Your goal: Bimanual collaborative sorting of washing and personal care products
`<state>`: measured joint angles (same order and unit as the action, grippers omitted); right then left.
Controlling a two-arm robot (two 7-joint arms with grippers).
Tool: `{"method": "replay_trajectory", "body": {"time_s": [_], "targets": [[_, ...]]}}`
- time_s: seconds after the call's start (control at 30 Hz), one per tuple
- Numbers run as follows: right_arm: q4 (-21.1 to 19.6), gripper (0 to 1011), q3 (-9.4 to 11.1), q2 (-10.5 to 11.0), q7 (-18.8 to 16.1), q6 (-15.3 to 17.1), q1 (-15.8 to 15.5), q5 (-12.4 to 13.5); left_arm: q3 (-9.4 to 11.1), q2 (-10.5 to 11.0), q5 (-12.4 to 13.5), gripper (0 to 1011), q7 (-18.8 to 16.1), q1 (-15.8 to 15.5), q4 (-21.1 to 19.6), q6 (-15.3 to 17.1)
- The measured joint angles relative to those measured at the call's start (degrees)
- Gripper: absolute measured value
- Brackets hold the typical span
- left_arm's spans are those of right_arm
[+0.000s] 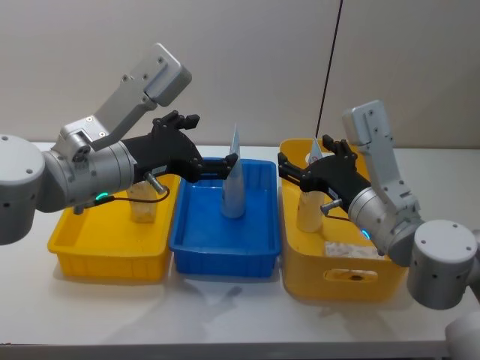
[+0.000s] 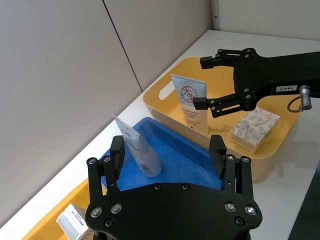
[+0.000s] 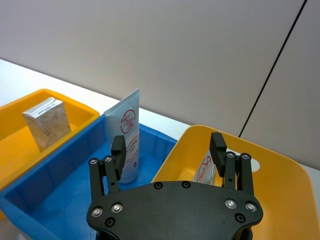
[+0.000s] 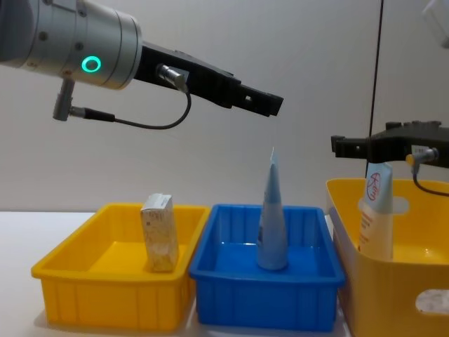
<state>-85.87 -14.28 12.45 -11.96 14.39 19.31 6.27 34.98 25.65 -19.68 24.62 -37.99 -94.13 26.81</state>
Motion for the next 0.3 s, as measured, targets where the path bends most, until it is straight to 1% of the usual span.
{"method": "replay_trajectory", "body": {"time_s": [0.3], "targets": [[-0.2,1004,0.3,0.6,-1.4,-0.6,-0.2,0.7,0.0,0.0,0.0,1001,0.0,0.0,0.0,0.0]]}}
